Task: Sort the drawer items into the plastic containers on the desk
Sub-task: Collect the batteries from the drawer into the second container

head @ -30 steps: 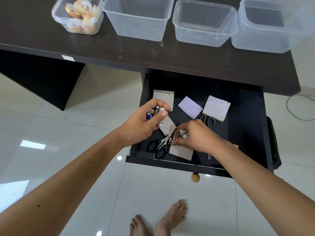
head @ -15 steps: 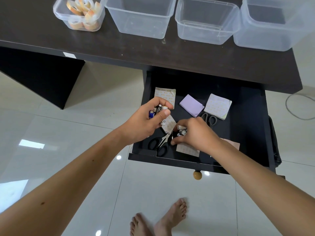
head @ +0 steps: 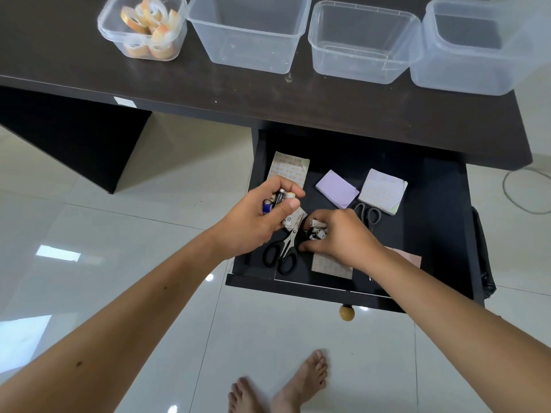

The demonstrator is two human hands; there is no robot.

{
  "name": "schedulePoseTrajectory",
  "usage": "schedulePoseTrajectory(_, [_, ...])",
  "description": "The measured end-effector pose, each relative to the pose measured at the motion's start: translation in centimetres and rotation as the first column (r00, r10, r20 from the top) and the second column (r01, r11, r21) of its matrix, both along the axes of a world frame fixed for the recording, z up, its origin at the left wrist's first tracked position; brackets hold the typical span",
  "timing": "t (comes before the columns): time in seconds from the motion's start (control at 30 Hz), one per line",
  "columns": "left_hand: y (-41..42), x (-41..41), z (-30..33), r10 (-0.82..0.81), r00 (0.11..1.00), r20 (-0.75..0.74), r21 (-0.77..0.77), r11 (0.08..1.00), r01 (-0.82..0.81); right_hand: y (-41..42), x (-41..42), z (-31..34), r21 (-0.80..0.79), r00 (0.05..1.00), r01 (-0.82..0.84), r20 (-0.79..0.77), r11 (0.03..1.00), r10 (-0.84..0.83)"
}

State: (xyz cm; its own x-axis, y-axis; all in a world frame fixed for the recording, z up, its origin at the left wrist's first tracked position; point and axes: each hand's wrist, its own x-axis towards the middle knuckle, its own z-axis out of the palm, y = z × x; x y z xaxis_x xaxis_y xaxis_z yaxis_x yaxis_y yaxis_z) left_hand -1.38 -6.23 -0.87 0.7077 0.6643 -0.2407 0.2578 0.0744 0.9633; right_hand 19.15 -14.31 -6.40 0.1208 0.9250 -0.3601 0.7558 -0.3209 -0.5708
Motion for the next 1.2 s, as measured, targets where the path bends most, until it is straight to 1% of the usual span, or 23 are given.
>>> schedulePoseTrajectory(0.1, [0.1,-0.1,-0.1,-0.004,1.000,-0.002,-0.006,1.000,0.004,-0.1,0.6,0.3,-0.003,0.995,0.056,-0.086,0.998,-0.056])
schedulePoseTrajectory(0.2, [0.2,-0.1,-0.2,0.000,1.000,-0.009,-0.013,1.000,0.000,-0.3,1.2,0.7,0.009,0.987,0.080,-0.138,0.997,-0.078])
schedulePoseTrajectory(0.27, [0.3,-0.1,-0.2,0.013,1.000,0.003,-0.027,1.000,-0.013,-0.4,1.5,1.0,0.002,0.975,0.105,-0.199,0.994,-0.102])
schedulePoseTrajectory(0.43, [0.4,0.0,-0.3,0.047,0.999,0.019,-0.084,0.995,-0.045,-1.0,1.9,2.5,-0.085,0.913,0.141,-0.374,0.986,-0.163])
schedulePoseTrajectory(0.53, [0.6,-0.1,0.2,0.082,0.996,0.035,-0.125,0.989,-0.077,-1.0,2.1,4.0,-0.073,0.875,0.158,-0.451,0.985,-0.174])
schedulePoseTrajectory(0.63, [1.2,-0.4,1.2,0.137,0.990,0.018,-0.130,0.982,-0.134,0.0,2.2,6.3,-0.045,0.850,0.165,-0.501,0.985,-0.165])
schedulePoseTrajectory(0.73, [2.5,-0.7,3.3,0.185,0.982,0.034,-0.127,0.975,-0.180,2.1,2.2,9.5,0.001,0.826,0.143,-0.551,0.990,-0.119])
schedulePoseTrajectory(0.87, [5.2,-0.9,7.5,0.246,0.968,0.052,-0.067,0.968,-0.242,6.4,1.4,14.8,0.094,0.815,0.090,-0.579,0.992,-0.019])
schedulePoseTrajectory(1.0, [9.3,-0.2,11.7,0.299,0.945,0.135,0.019,0.952,-0.304,11.9,1.2,19.8,0.225,0.822,0.069,-0.565,0.972,0.073])
schedulePoseTrajectory(1.1, [12.8,1.5,14.6,0.386,0.894,0.230,0.102,0.904,-0.416,16.4,1.3,22.3,0.306,0.829,0.124,-0.554,0.944,0.070])
schedulePoseTrajectory(1.2, [17.0,3.5,16.3,0.478,0.823,0.308,0.131,0.835,-0.534,20.9,1.2,23.4,0.358,0.829,0.203,-0.558,0.911,0.034])
